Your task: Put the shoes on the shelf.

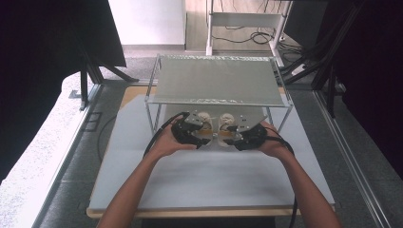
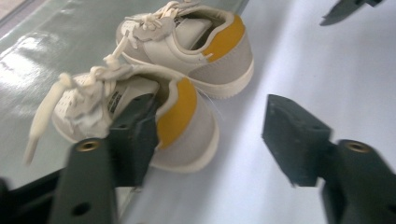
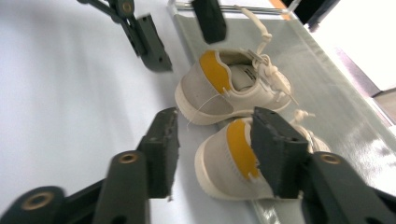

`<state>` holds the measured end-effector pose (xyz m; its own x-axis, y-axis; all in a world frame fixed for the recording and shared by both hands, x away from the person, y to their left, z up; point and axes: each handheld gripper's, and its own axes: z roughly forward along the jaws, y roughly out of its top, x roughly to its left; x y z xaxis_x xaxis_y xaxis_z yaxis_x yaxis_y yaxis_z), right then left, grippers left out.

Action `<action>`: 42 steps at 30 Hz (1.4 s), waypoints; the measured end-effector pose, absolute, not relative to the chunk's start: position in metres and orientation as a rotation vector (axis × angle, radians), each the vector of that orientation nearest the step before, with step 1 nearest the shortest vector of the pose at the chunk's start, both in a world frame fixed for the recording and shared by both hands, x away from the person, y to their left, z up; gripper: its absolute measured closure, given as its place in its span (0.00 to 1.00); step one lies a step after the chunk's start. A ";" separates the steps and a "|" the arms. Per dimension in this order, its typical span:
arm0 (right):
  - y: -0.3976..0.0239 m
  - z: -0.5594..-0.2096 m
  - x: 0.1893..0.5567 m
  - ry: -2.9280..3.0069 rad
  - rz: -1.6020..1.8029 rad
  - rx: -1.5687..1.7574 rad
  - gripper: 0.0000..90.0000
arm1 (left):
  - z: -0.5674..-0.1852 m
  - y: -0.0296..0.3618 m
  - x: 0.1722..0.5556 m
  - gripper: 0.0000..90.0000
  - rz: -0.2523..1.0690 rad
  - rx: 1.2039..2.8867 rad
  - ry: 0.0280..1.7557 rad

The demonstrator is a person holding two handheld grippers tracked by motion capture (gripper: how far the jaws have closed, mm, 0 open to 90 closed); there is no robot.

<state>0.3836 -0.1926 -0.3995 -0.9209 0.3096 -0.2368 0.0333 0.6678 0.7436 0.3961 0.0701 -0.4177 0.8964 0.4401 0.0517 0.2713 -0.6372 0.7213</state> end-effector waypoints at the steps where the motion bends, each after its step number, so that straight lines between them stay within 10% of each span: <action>1: -0.195 -0.400 0.381 2.538 1.135 0.276 0.63 | -0.417 0.073 0.392 0.47 0.293 2.290 0.521; 12: -0.208 -0.434 0.356 2.500 1.114 0.508 0.98 | -0.433 0.083 0.376 0.96 0.211 2.219 0.714; 42: -0.184 -0.468 0.394 2.314 1.086 0.764 0.99 | -0.458 0.063 0.417 0.99 0.250 2.178 0.862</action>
<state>0.3943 -0.1840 -0.4678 -0.7346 0.6554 -0.1756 0.2837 0.5318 0.7979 0.4174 0.0629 -0.4576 0.7520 0.6527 -0.0917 0.5027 -0.4780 0.7203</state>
